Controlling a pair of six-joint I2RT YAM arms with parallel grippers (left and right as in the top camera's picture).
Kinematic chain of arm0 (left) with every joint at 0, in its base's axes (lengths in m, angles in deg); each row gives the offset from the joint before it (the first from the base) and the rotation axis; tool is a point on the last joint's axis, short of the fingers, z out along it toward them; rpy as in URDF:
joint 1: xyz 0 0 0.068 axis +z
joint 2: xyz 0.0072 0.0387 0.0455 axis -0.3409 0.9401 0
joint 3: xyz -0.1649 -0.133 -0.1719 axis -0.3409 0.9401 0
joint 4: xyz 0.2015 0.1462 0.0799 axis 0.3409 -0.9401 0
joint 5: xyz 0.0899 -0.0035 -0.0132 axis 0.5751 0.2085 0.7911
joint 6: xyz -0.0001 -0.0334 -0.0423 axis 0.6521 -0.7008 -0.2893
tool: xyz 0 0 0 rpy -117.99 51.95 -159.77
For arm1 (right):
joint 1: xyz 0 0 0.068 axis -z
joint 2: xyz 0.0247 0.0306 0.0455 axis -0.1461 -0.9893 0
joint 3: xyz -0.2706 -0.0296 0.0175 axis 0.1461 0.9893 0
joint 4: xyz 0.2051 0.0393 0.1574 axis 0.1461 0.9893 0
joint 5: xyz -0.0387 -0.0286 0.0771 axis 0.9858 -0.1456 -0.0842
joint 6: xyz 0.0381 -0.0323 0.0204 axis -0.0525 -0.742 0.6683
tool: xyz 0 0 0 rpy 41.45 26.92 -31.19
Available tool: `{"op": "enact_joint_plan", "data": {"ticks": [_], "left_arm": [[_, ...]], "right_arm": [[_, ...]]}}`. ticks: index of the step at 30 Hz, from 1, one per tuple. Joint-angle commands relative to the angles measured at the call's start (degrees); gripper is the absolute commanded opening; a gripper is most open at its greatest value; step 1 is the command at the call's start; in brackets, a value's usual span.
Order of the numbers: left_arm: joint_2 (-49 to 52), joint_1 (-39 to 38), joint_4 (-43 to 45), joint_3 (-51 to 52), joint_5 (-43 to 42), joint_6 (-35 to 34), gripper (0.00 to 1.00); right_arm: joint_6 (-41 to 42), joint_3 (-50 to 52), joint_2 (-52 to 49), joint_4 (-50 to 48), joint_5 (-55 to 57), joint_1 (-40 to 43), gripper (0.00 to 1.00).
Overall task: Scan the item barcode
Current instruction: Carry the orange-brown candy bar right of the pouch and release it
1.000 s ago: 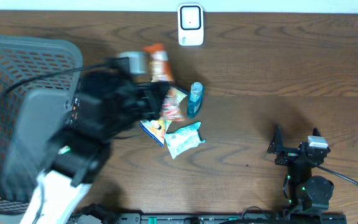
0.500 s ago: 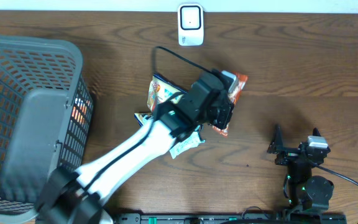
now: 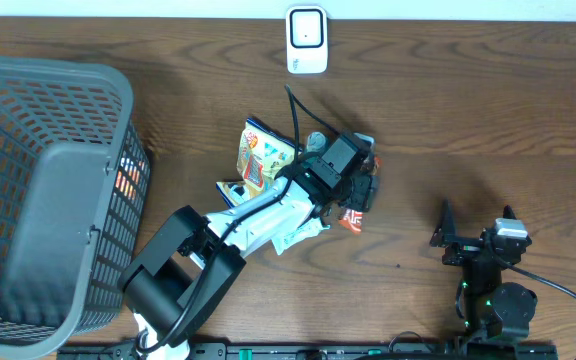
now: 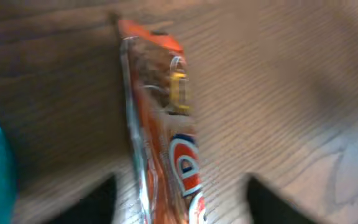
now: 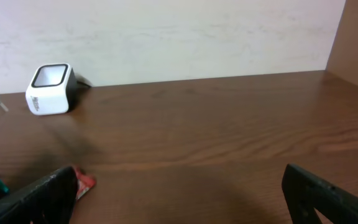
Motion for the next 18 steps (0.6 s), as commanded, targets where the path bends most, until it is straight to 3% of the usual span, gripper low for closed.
{"op": "enact_joint_plan", "data": {"ticks": [1, 6, 9, 18], "left_arm": [[-2.8, -0.6, -1.3, -0.8, 2.0, -1.7, 0.87], [-11.7, -0.3, -8.1, -3.6, 2.1, 0.0, 0.96], [-19.3, 0.2, -13.6, -5.2, 3.8, 1.4, 0.97], [-44.9, 3.1, -24.5, -7.9, 26.1, 9.1, 0.98]], "right_arm": [[0.7, 0.1, 0.4, 0.3, -0.2, 0.3, 0.99], [0.7, 0.1, 0.4, 0.3, -0.2, 0.3, 0.99], [0.7, 0.1, 0.4, 0.3, -0.2, 0.3, 0.99], [0.7, 0.1, 0.4, 0.3, -0.2, 0.3, 0.99]]}}
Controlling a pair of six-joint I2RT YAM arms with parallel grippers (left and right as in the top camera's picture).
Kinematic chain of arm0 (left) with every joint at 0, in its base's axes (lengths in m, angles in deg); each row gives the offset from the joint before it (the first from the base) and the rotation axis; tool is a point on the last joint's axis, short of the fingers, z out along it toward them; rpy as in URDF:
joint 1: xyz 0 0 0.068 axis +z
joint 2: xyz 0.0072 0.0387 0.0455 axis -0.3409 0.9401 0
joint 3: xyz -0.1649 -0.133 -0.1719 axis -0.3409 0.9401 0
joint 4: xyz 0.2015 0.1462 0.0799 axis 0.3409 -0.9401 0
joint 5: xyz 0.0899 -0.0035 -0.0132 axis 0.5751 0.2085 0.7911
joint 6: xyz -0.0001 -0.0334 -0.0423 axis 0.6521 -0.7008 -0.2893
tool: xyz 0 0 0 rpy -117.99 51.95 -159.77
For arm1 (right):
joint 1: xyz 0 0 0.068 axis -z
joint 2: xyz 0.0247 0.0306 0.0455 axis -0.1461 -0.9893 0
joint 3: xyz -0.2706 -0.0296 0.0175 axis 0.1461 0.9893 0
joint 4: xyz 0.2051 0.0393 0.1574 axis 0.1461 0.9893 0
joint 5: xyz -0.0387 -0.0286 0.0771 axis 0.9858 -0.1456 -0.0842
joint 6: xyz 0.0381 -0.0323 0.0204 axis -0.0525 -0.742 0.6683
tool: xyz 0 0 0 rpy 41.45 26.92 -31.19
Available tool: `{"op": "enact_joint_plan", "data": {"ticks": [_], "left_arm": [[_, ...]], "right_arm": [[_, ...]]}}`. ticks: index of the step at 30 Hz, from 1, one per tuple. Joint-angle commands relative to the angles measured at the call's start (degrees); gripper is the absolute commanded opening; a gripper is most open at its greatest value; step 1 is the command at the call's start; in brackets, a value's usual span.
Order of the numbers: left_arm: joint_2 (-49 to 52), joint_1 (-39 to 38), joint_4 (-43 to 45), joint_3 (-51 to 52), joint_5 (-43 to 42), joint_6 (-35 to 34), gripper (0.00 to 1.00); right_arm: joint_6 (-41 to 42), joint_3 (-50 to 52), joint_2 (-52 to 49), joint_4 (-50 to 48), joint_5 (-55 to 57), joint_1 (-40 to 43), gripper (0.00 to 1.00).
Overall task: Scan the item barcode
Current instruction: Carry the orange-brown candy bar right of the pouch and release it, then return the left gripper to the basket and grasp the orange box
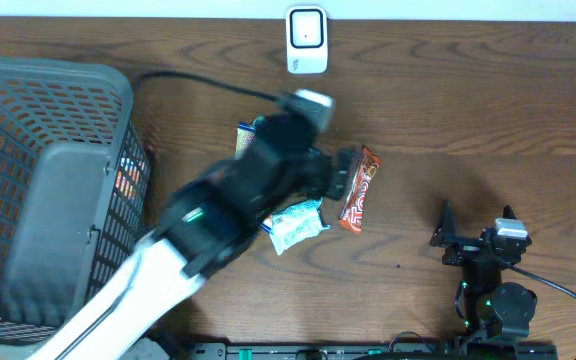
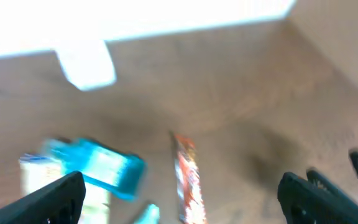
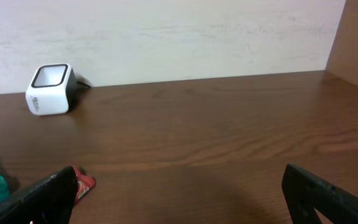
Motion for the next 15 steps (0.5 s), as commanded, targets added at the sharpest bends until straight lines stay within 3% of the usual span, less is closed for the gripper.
{"op": "enact_joint_plan", "data": {"ticks": [1, 6, 12, 15], "left_arm": [[-9.6, 2.7, -1.9, -0.8, 12.8, 4.1, 0.98], [-18.4, 12.7, -5.6, -0.8, 23.4, 4.1, 0.98], [-18.6, 30.2, -10.4, -0.8, 23.4, -1.1, 0.98], [-15.6, 42.9, -13.8, -0.7, 16.5, -3.3, 0.98]], "right_arm": [[0.7, 0.1, 0.4, 0.2, -0.2, 0.3, 0.99], [0.7, 0.1, 0.4, 0.2, -0.2, 0.3, 0.99], [0.7, 0.1, 0.4, 0.2, -0.2, 0.3, 0.99], [0.7, 0.1, 0.4, 0.2, -0.2, 0.3, 0.99]]}}
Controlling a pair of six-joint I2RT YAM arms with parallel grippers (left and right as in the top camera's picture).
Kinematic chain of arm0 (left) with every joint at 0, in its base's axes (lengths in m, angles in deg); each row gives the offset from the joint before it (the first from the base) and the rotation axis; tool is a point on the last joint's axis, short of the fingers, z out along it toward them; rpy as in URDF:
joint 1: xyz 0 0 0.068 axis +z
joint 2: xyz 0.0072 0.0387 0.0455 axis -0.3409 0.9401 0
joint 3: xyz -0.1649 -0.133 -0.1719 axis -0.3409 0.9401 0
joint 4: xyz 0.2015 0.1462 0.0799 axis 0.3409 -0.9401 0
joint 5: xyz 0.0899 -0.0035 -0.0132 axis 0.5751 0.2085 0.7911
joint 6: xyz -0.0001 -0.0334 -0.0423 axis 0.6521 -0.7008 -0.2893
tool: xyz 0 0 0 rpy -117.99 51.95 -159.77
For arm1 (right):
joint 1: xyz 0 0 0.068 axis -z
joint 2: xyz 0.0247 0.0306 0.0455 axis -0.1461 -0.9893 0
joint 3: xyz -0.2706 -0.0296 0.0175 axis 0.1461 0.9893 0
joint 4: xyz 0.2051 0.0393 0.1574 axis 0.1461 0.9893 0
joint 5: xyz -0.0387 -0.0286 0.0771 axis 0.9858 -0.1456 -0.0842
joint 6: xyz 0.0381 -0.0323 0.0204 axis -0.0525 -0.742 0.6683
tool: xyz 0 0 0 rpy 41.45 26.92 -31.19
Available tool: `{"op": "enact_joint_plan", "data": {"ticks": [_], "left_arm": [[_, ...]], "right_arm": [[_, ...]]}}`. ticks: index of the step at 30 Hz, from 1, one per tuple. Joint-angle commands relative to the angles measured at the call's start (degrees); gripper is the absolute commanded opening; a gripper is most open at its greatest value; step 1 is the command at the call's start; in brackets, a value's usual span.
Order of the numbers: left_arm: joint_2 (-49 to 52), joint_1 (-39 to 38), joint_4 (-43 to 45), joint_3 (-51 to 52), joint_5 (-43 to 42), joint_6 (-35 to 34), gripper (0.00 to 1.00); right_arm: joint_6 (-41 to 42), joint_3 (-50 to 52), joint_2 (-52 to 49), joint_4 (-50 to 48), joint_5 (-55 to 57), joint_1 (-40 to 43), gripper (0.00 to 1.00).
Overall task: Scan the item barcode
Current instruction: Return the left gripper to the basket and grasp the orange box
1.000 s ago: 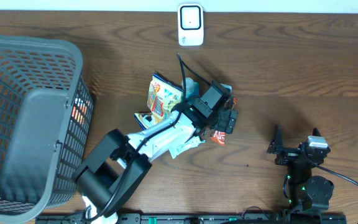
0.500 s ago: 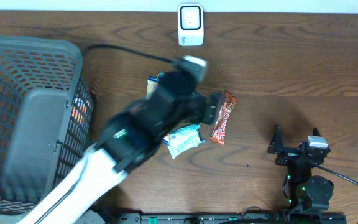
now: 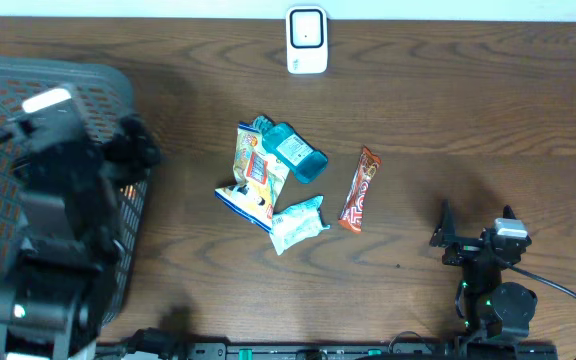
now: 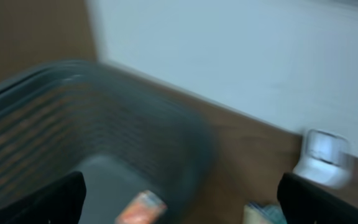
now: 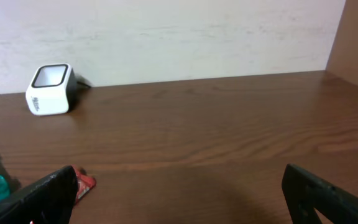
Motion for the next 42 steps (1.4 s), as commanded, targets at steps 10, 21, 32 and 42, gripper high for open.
{"op": "enact_joint_plan", "data": {"ticks": [10, 21, 32, 42], "left_arm": [[19.8, 34.8, -6.8, -0.3, -31.7, -5.6, 0.98], [35.2, 36.3, -11.4, 1.0, -32.8, -12.5, 0.92], [37.7, 36.3, -5.8, 8.0, -32.9, -19.9, 0.91], [37.8, 36.3, 3.0, 17.0, -35.2, -22.4, 0.81]], "right_arm": [[0.7, 0.1, 0.4, 0.2, -0.2, 0.3, 0.99], [0.7, 0.1, 0.4, 0.2, -0.2, 0.3, 0.99], [0.7, 0.1, 0.4, 0.2, -0.2, 0.3, 0.99], [0.7, 0.1, 0.4, 0.2, -0.2, 0.3, 0.99]]}}
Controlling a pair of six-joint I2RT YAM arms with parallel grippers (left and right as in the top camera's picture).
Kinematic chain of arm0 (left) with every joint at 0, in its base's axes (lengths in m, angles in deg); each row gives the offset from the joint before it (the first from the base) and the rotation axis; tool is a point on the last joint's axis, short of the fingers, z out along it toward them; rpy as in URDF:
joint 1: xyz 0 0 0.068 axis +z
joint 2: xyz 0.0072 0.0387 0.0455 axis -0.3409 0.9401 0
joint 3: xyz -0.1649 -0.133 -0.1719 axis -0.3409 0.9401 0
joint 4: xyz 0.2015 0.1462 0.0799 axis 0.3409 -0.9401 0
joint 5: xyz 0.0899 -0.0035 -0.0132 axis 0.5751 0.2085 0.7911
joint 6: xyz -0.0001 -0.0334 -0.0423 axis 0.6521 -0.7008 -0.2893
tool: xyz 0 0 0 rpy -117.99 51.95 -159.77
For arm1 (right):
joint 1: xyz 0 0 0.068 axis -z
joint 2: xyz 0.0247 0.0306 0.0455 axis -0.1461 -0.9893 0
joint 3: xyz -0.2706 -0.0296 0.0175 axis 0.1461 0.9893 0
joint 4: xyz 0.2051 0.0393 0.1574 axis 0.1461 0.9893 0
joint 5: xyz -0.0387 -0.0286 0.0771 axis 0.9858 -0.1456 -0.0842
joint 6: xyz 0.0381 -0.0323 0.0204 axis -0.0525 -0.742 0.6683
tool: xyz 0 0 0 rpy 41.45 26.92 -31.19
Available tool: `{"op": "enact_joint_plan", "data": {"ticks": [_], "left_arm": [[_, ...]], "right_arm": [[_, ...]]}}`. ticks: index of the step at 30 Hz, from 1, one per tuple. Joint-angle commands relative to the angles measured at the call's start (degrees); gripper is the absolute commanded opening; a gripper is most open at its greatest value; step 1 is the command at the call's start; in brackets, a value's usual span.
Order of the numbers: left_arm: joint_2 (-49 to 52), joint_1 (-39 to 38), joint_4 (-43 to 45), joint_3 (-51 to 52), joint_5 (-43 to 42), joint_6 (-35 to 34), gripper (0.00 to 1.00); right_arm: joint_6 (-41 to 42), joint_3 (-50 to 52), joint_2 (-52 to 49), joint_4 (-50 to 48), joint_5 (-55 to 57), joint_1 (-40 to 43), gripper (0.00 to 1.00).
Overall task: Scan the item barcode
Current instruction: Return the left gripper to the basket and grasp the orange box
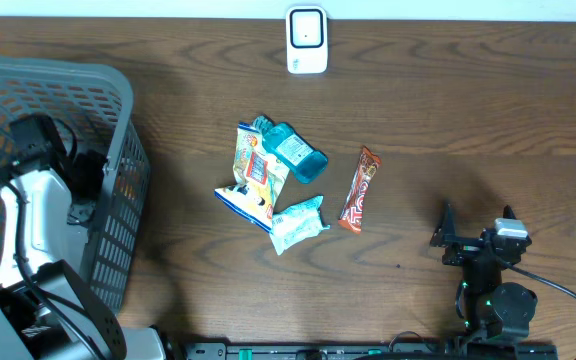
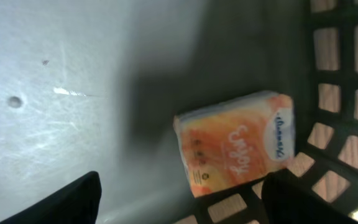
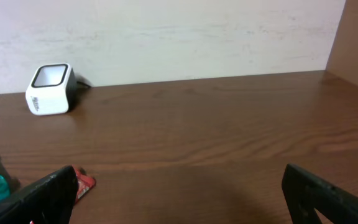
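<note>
My left gripper (image 2: 179,202) is open inside the grey basket (image 1: 118,110), its fingers wide apart. Just ahead of them an orange tissue pack (image 2: 235,142) lies on the basket floor against the mesh wall. In the overhead view the left arm (image 1: 38,215) reaches down into the basket. The white barcode scanner (image 1: 307,40) stands at the far edge of the table and also shows as a scanner (image 3: 48,89) in the right wrist view. My right gripper (image 3: 179,193) stays open near the front right, holding nothing.
On the table's middle lie a colourful snack bag (image 1: 256,165), a teal packet (image 1: 295,151), a pale green wrapper (image 1: 296,221) and an orange-red candy bar (image 1: 360,188). The basket's mesh walls close in around the left gripper.
My left gripper was above the basket rim, looking across it toward the scanner; now it is down inside the basket, facing the orange tissue pack. The right arm has not moved.
My left gripper was low over the candy bar among the items at the table's middle. Then it was higher, with the bar left on the table. After that it was over the basket, and now it is open inside it by the tissue pack.
</note>
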Motion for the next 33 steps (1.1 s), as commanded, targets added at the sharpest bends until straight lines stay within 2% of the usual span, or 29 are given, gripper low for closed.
{"op": "enact_joint_plan", "data": {"ticks": [1, 12, 21, 23, 24, 27, 28, 33], "left_arm": [[0.5, 0.2, 2.6, 3.2, -1.1, -2.3, 0.81], [1.1, 0.2, 8.4, 7.6, -1.1, -3.1, 0.81], [6.1, 0.1, 12.6, 8.1, -3.1, -3.1, 0.79], [7.8, 0.1, 13.2, 8.1, -4.9, -3.1, 0.68], [8.7, 0.1, 13.4, 8.1, -5.4, -3.1, 0.57], [10.5, 0.1, 13.0, 8.1, -5.6, -3.1, 0.13], [10.7, 0.1, 12.7, 8.1, -5.5, -3.1, 0.08], [9.8, 0.2, 12.4, 8.0, -5.6, -3.1, 0.07]], "right_arm": [[0.7, 0.1, 0.4, 0.3, -0.2, 0.3, 0.99], [0.7, 0.1, 0.4, 0.3, -0.2, 0.3, 0.99], [0.7, 0.1, 0.4, 0.3, -0.2, 0.3, 0.99], [0.7, 0.1, 0.4, 0.3, -0.2, 0.3, 0.99], [0.7, 0.1, 0.4, 0.3, -0.2, 0.3, 0.99], [0.7, 0.1, 0.4, 0.3, -0.2, 0.3, 0.99], [0.7, 0.1, 0.4, 0.3, -0.2, 0.3, 0.99], [0.7, 0.1, 0.4, 0.3, -0.2, 0.3, 0.99]]}}
